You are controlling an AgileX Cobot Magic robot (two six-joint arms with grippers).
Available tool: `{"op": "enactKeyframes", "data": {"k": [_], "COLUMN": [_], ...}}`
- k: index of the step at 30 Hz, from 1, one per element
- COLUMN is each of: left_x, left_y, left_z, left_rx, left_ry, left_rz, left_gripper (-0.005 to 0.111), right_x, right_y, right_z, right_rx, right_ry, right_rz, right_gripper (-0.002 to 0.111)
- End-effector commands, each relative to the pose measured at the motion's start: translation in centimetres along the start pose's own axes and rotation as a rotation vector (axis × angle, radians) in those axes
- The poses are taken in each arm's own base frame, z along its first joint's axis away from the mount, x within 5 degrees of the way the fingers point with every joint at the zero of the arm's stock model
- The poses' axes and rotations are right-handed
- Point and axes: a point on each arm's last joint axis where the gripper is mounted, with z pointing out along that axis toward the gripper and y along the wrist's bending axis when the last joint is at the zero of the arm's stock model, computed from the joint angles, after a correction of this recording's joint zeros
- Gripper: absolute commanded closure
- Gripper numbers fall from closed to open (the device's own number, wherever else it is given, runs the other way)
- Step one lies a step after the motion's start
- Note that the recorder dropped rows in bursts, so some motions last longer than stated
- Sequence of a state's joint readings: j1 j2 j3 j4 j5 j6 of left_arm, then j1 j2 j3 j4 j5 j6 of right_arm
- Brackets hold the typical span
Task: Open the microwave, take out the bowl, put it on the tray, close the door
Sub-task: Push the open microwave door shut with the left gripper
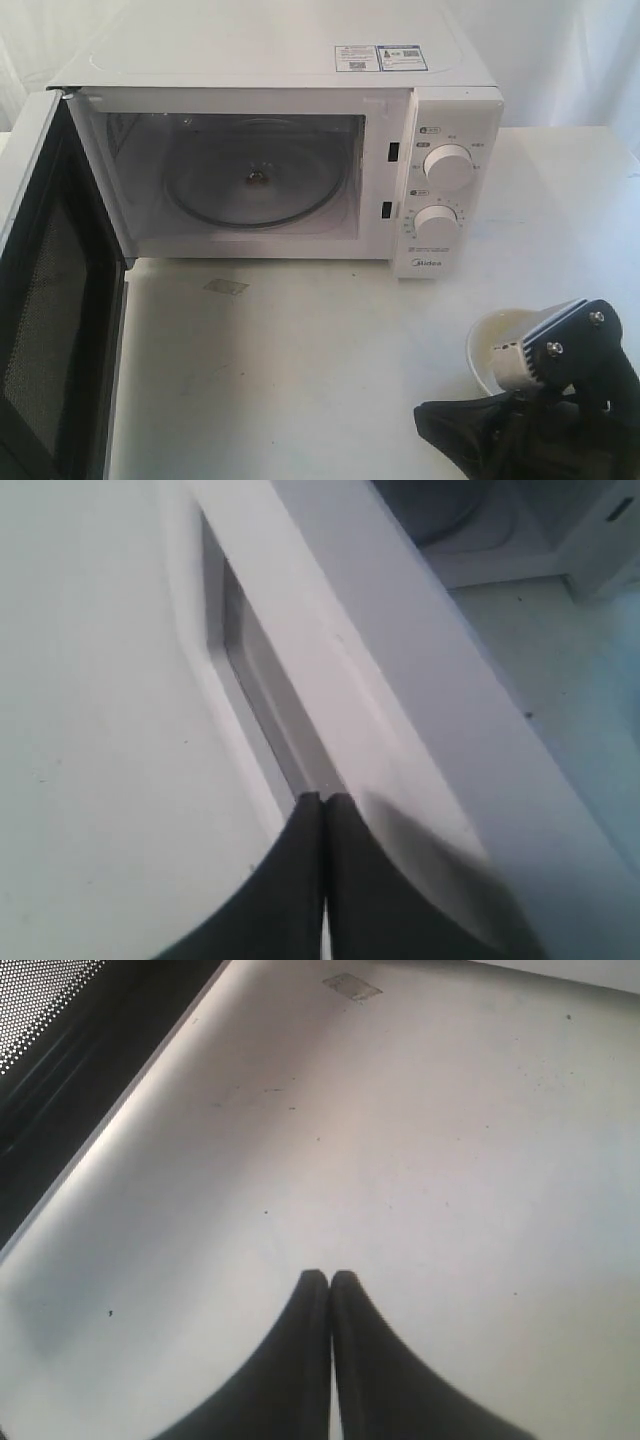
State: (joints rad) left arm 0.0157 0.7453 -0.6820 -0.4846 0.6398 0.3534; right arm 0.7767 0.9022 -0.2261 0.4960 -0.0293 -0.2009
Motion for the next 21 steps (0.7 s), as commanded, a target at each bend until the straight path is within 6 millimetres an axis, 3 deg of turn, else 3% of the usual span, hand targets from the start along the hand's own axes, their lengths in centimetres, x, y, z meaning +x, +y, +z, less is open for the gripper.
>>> {"op": "enactKeyframes", "data": {"k": [1,5,14,21], "left_x": [-1.2,-3.5,-7.6,-9.3], "left_y": [-0.4,-1.5,-3.2,-2.4], "left_z": [2.2,3.8,8.0,10.4], "left_rx": [0.152,0.285,0.279,0.203], "left_ry": [-0.003,-0.064,-0.114,-0.138], "left_rz": [0.020,0.068,0.156,0.146], "left_gripper": [0.107,0.107,0.107,0.107], "right_x": [0.1,0.1,-0.7,-1.6], "right_y": [0.0,0.0,-0.2,-0.4], "right_z": [-0.1,-0.1,-0.1,-0.2], "right_rx": [-0.001,0.001,0.019,0.039], "right_ry": [0.000,-0.006,-0.093,-0.190], "right_rz": [-0.007,-0.007,-0.019,-0.021], "right_gripper": [0.108,0.108,0.108,0.108]}}
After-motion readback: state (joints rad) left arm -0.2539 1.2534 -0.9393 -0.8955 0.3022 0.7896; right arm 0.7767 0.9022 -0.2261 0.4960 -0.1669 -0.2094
